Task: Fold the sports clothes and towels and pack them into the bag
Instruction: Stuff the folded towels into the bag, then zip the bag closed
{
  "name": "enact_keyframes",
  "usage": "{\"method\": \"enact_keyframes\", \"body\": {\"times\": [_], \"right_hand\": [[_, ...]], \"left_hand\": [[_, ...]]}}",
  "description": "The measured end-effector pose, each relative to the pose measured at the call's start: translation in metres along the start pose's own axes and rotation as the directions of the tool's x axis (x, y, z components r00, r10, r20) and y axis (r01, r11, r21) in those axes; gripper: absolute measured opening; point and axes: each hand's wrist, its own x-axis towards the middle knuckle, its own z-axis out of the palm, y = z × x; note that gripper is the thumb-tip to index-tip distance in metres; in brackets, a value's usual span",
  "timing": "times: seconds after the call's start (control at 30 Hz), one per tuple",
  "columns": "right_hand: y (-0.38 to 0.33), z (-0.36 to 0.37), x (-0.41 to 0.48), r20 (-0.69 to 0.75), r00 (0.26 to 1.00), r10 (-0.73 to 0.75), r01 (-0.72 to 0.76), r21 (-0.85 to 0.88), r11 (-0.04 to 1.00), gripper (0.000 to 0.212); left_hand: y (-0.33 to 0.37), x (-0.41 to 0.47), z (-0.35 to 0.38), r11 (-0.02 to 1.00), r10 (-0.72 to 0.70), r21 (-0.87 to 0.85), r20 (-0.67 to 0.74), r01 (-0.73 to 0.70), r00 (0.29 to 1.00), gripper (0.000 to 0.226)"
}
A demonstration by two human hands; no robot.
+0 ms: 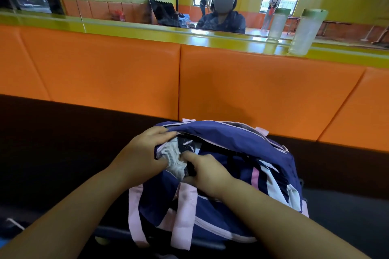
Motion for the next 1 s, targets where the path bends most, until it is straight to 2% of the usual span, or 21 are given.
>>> {"method": "enact_keyframes", "body": {"times": [0.1,0.17,0.27,0.4,0.5,0.6,0.8,1.0], "right_hand": [[0.006,-0.007,-0.007,0.030,0.999,0.027,-0.027,0.017,0.999,0.060],[0.011,-0.008,-0.019,0.067,0.997,0.031,-0.029,-0.031,0.999,0.069],[0.022,-0.011,-0.042,0.117,0.991,0.057,-0.047,-0.083,0.995,0.070],[0.035,-0.020,-0.070,0.189,0.979,0.077,-0.047,-0.157,0.986,0.051],[0.039,-0.022,-0.085,0.248,0.966,0.073,-0.019,-0.213,0.977,0.041],[0.039,-0.032,-0.094,0.187,0.980,0.073,-0.028,-0.233,0.972,0.024],[0.035,-0.052,-0.115,-0.041,0.999,-0.035,0.025,-0.227,0.974,0.021],[0.031,-0.055,-0.119,-0.033,0.999,0.026,-0.033,-0.217,0.976,0.019]], "left_hand": [[-0.002,-0.004,0.000,0.999,-0.014,0.029,0.002,0.014,1.000,0.062],[-0.005,-0.009,0.000,0.998,-0.029,0.065,-0.004,0.029,1.000,0.050],[-0.010,-0.018,0.000,0.994,0.002,0.114,-0.033,0.002,0.999,0.041],[-0.008,-0.028,0.000,0.966,0.135,0.229,-0.068,-0.116,0.988,0.029],[-0.006,-0.035,0.003,0.901,0.218,0.389,-0.026,-0.191,0.976,0.035],[-0.006,-0.040,0.005,0.856,0.238,0.461,0.051,-0.235,0.970,0.045],[-0.008,-0.044,-0.002,0.932,0.218,0.298,-0.003,-0.207,0.976,0.033],[-0.007,-0.042,-0.005,0.979,0.149,0.146,-0.055,-0.139,0.987,0.031]]}}
